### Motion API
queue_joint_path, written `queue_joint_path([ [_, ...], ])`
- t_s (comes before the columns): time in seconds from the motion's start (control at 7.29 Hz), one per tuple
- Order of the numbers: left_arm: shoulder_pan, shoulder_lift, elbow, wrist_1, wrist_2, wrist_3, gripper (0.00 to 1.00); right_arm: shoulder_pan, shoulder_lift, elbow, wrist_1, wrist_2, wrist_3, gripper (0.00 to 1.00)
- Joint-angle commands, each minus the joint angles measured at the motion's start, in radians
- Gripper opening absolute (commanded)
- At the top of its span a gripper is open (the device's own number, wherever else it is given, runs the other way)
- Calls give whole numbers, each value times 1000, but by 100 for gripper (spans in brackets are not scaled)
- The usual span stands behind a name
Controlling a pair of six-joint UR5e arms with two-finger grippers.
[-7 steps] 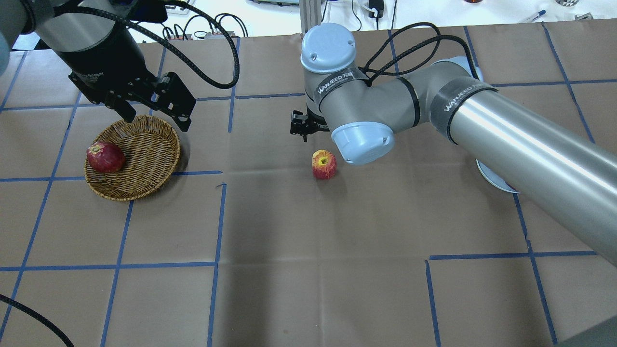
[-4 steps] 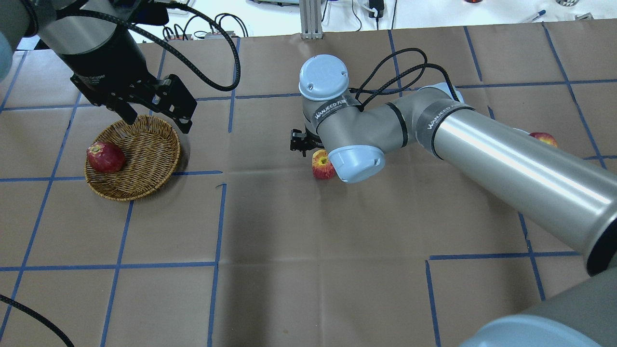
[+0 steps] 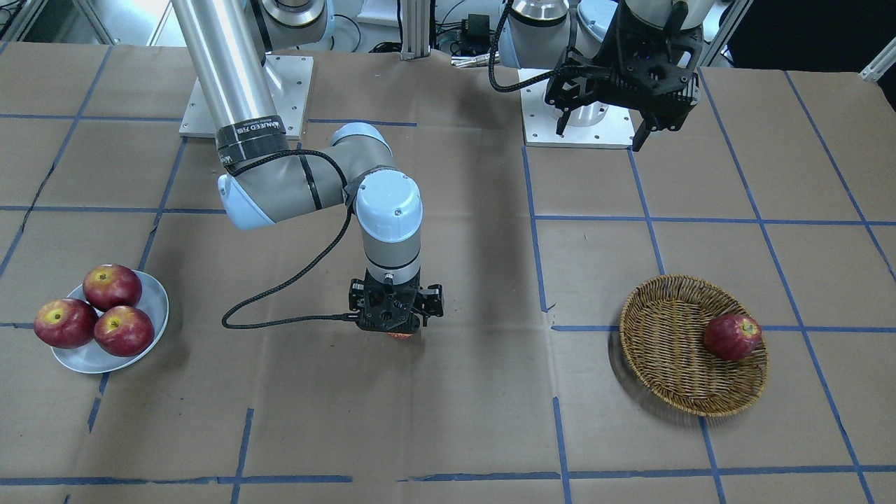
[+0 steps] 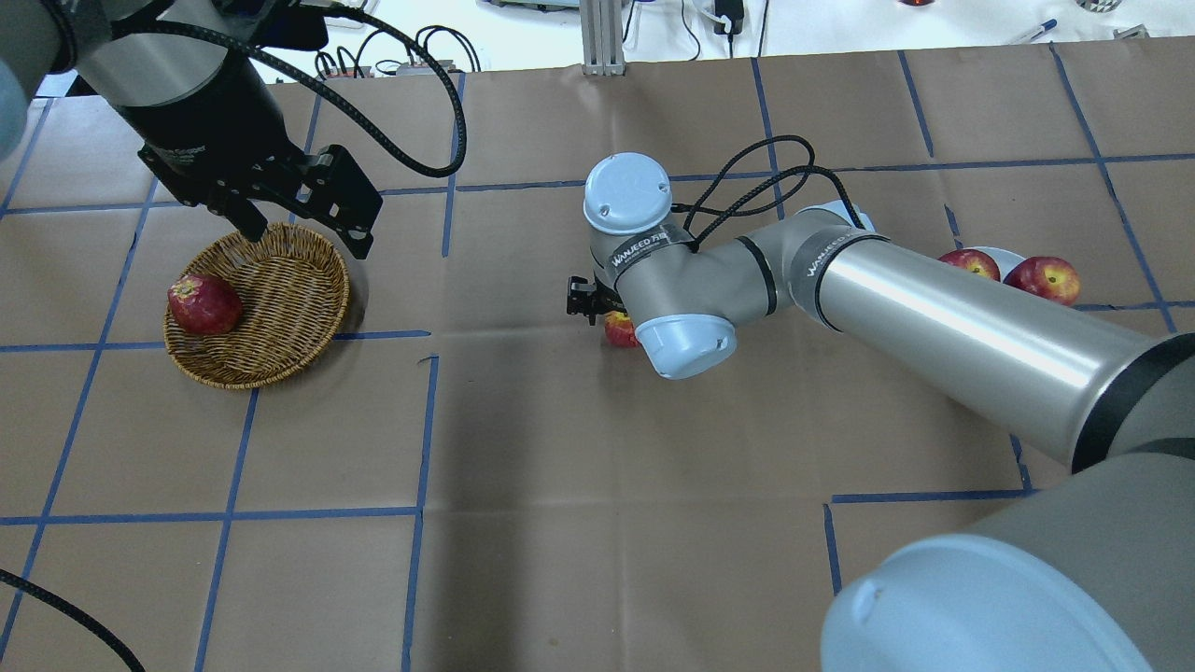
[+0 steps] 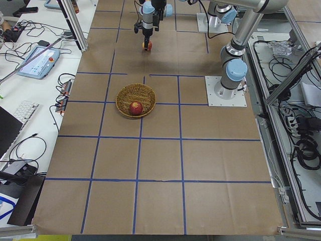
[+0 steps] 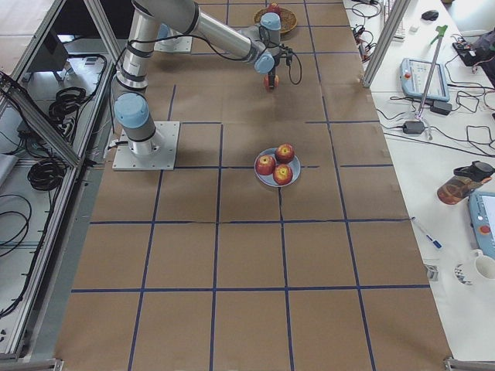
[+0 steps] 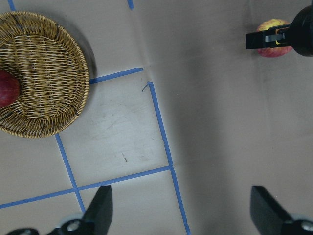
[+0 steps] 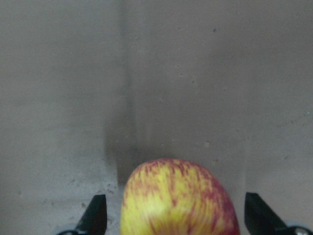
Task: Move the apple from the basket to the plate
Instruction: 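Lift the striped apple and carry it to the white plate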
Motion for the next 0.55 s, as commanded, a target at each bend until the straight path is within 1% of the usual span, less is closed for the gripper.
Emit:
queue_joint_path([
  [0.0, 0, 0, 0, 1, 0, 0, 99, 0, 20, 2, -29, 3, -1, 78],
  [0.14, 0, 0, 0, 1, 0, 0, 99, 0, 18, -2, -27, 6, -3, 64],
  [0.27, 0, 0, 0, 1, 0, 0, 99, -3, 12, -3, -26, 5, -3, 58],
  [0.41, 0, 0, 0, 1, 0, 0, 99, -12, 0, -8, -18, 3, -4, 58],
])
